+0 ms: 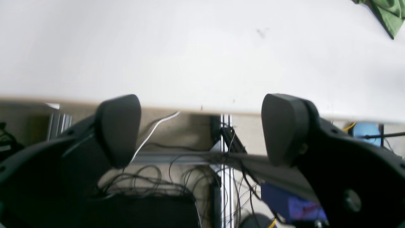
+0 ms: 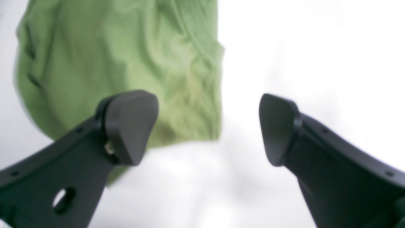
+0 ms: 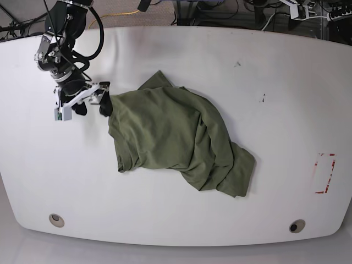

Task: Fold the T-shirt properly
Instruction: 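Reach the right gripper to the green shirt's edge and grasp it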

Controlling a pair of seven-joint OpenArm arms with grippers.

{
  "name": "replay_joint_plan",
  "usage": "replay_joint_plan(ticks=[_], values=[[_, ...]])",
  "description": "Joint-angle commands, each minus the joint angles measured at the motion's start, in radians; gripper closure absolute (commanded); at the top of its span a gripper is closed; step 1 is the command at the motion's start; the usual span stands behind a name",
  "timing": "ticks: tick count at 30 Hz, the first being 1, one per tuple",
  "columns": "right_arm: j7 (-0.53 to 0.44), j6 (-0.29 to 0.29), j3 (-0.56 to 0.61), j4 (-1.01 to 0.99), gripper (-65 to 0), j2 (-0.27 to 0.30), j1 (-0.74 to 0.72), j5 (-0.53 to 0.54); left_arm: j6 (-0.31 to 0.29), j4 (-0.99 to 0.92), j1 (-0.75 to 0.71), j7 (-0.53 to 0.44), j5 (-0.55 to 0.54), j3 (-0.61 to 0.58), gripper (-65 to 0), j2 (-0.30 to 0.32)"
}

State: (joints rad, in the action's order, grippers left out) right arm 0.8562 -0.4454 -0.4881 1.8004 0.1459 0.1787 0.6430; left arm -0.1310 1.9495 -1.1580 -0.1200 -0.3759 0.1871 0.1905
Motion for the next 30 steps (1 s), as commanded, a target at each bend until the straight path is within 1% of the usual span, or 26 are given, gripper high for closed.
replay_joint_plan(ticks=[1, 4, 7, 8, 9, 14, 16, 19, 25, 29, 30], values=[[0.039, -0.02, -0.05, -0.069, -51.7, 0.008, -0.06, 0.067, -0.006, 0.012, -0.015, -0.022, -0.002, 0.004, -56.8, 0.002], [0.071, -0.023, -0.059, -0.181, -51.7, 0.016, -0.117, 0.074, -0.006, 0.011, -0.01, -0.022, -0.001, 0.004, -56.8, 0.002], [0.076, -0.023, -0.051, -0.259, -51.5, 0.041, -0.138, 0.079, -0.006, 0.011, -0.009, -0.022, -0.001, 0.004, -56.8, 0.002], [0.077, -0.023, -0.051, -0.279, -51.4, 0.039, -0.143, 0.08, -0.006, 0.011, -0.009, -0.022, -0.001, 0.004, -56.8, 0.004], [0.079, -0.02, -0.051, -0.287, -50.9, 0.036, -0.143, 0.08, -0.006, 0.011, -0.009, -0.022, -0.001, 0.004, -56.8, 0.004], [0.079, -0.017, -0.051, -0.33, -44.1, 0.001, -0.137, 0.076, -0.006, 0.011, 0.014, -0.022, -0.001, 0.002, -56.7, 0.004], [0.079, -0.017, -0.051, -0.348, -43.0, -0.006, -0.137, 0.076, -0.006, 0.011, 0.025, -0.022, -0.001, 0.002, -56.7, 0.004], [0.079, -0.017, -0.031, -0.353, -43.0, -0.024, -0.135, 0.076, -0.006, 0.011, 0.025, -0.017, -0.001, 0.002, -56.7, 0.004], [0.076, -0.013, 0.024, -0.351, -42.3, -0.053, -0.124, 0.076, -0.006, 0.018, 0.085, 0.104, -0.002, 0.004, -56.7, 0.039], [0.071, 0.026, 0.029, -0.347, -42.0, -0.068, -0.11, 0.076, -0.006, 0.018, 0.129, 0.174, -0.004, 0.005, -56.7, 0.036], [0.067, 0.03, 0.027, -0.348, -40.3, -0.071, -0.109, 0.076, -0.006, 0.018, 0.14, 0.193, -0.004, 0.005, -56.7, 0.037]])
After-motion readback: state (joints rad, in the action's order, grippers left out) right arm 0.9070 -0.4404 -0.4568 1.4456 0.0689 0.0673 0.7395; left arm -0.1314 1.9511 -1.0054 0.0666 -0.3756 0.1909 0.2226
